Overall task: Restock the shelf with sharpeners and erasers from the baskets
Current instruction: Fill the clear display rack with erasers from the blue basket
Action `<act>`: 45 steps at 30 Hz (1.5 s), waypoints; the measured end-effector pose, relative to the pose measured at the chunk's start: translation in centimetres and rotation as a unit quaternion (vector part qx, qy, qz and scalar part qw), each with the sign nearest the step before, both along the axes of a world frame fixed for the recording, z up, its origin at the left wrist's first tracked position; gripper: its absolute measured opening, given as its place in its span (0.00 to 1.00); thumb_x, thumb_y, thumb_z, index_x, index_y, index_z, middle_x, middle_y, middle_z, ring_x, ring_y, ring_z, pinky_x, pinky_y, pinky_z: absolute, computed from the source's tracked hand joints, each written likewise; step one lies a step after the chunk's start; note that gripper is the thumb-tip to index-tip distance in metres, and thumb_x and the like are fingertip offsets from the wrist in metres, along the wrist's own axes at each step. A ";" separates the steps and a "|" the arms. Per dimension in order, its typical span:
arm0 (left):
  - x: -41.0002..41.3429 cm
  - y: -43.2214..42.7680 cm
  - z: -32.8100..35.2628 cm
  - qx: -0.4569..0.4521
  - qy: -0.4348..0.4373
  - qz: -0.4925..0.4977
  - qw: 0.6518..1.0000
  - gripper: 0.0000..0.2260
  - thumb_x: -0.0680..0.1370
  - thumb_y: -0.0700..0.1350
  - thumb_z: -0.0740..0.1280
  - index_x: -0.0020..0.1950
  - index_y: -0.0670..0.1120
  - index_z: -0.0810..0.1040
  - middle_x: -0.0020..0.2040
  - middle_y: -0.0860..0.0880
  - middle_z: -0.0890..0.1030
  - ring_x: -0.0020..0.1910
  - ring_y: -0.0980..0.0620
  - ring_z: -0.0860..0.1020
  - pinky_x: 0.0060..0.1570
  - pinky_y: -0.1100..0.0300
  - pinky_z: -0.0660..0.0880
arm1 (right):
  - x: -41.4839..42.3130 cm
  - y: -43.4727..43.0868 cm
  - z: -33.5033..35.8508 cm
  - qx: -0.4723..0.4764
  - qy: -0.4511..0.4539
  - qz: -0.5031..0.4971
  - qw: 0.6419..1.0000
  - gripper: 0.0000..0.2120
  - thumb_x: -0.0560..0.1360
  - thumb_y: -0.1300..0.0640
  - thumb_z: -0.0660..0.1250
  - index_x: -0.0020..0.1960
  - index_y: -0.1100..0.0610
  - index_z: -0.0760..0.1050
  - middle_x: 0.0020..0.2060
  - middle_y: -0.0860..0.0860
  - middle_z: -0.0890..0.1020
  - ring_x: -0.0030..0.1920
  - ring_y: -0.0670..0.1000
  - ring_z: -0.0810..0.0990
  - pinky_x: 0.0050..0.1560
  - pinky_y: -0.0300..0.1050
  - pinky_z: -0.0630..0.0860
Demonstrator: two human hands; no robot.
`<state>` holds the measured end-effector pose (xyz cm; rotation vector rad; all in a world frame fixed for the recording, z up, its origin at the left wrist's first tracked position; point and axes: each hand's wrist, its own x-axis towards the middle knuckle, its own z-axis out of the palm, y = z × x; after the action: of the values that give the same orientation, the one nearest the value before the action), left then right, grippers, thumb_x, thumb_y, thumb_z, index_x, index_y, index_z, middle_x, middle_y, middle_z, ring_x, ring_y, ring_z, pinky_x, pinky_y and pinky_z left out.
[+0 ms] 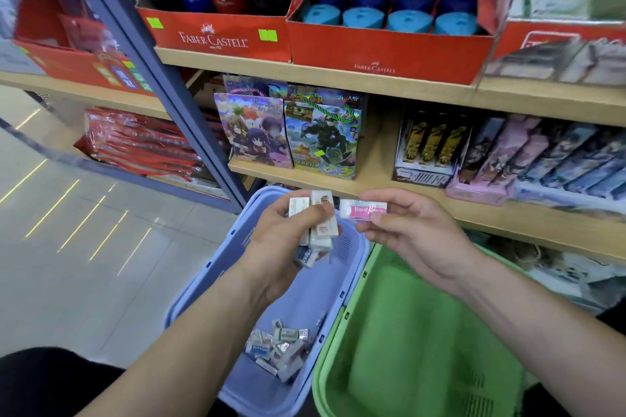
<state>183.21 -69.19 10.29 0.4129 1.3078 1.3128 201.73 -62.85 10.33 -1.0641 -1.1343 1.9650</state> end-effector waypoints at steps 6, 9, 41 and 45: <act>3.3 0.7 4.6 0.059 0.043 -0.037 0.997 0.22 0.65 0.44 0.79 0.58 0.42 0.80 0.45 0.38 0.83 0.45 0.40 0.82 0.35 0.56 0.76 | 3.6 -0.7 5.4 0.076 0.001 -0.075 0.994 0.13 0.76 0.71 0.68 0.56 0.58 0.79 0.45 0.57 0.87 0.42 0.51 0.86 0.42 0.41 0.83; 5.0 1.7 7.5 0.101 0.080 -0.071 0.989 0.20 0.64 0.43 0.83 0.53 0.46 0.82 0.44 0.41 0.82 0.43 0.42 0.81 0.40 0.53 0.76 | 6.0 -0.1 8.9 0.134 -0.005 -0.110 0.985 0.12 0.74 0.69 0.70 0.53 0.56 0.82 0.41 0.53 0.87 0.39 0.49 0.82 0.43 0.42 0.78; 15.5 13.9 19.5 0.227 0.199 -0.113 0.947 0.24 0.60 0.55 0.81 0.54 0.53 0.82 0.51 0.48 0.87 0.54 0.42 0.85 0.61 0.35 0.76 | 21.1 22.8 20.9 0.389 -0.449 -0.258 0.762 0.06 0.75 0.51 0.73 0.50 0.50 0.78 0.43 0.49 0.83 0.44 0.51 0.82 0.46 0.46 0.77; 15.1 13.9 19.4 0.223 0.182 -0.113 0.951 0.28 0.58 0.59 0.81 0.55 0.54 0.82 0.53 0.48 0.87 0.57 0.41 0.83 0.64 0.33 0.74 | 21.3 23.3 20.2 0.402 -0.499 -0.303 0.705 0.06 0.75 0.53 0.73 0.40 0.52 0.80 0.43 0.49 0.83 0.43 0.52 0.81 0.44 0.45 0.76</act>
<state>198.29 -55.24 29.69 1.1323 1.2050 1.3733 223.01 -39.55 30.50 -1.6766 -1.6159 0.1428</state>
